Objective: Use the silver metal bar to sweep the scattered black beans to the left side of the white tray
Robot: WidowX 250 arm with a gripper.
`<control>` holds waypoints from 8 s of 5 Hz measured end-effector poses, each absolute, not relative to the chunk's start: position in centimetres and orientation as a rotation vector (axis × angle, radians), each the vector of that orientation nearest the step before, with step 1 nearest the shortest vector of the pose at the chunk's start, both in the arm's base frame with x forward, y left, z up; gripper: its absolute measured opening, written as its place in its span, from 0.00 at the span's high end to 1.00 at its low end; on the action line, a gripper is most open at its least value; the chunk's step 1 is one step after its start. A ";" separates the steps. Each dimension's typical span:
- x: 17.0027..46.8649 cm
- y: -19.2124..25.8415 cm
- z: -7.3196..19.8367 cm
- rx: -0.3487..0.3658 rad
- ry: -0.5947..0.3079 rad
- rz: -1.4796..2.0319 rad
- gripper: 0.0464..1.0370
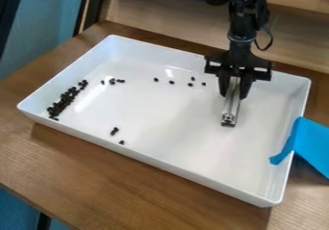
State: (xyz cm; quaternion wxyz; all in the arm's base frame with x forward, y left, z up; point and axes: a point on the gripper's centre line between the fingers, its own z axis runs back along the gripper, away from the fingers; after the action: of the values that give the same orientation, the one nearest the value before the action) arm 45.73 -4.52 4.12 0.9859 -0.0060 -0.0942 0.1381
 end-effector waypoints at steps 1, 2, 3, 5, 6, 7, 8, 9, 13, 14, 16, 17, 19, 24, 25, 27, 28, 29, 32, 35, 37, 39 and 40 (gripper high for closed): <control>45.4 -3.2 4.0 -0.016 -0.181 0.272 0.66; 45.0 -0.8 4.2 -0.025 -0.182 0.296 0.66; 44.0 1.8 4.3 -0.028 -0.169 0.308 0.66; 42.5 5.2 4.6 -0.054 -0.157 0.328 0.66; 41.8 7.1 4.3 -0.058 -0.141 0.335 0.66; 41.1 8.9 4.3 -0.040 -0.133 0.338 0.66; 40.5 10.9 4.0 -0.029 -0.129 0.354 0.66; 39.7 13.2 4.0 -0.019 -0.125 0.358 0.66; 34.6 17.1 7.2 -0.100 -0.090 0.299 0.66; 35.0 13.2 10.4 -0.157 -0.113 0.269 0.66; 36.0 3.1 8.9 -0.142 -0.112 0.224 0.66; 36.9 -2.4 8.2 -0.111 -0.115 0.180 0.66; 38.1 -8.7 5.6 -0.055 -0.068 0.182 0.66; 33.3 -2.0 3.7 -0.029 -0.117 0.099 0.66; 32.9 -0.9 3.5 -0.025 -0.138 0.097 0.66; 32.9 1.8 3.7 -0.008 -0.150 0.119 0.66; 33.2 3.5 3.9 0.007 -0.140 0.126 0.66; 33.7 5.2 3.9 0.014 -0.144 0.142 0.66; 33.1 11.2 3.7 0.045 -0.172 0.096 0.66; 32.6 17.3 4.4 0.085 -0.199 0.098 0.66; 33.8 15.3 6.6 -0.021 -0.159 0.163 0.66; 37.8 6.0 9.1 -0.068 -0.152 0.187 0.66; 39.7 2.3 8.5 -0.057 -0.141 0.203 0.66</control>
State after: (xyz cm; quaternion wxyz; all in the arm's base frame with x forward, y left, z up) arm 39.69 2.27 8.51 0.9920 -0.0283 -0.0702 0.1011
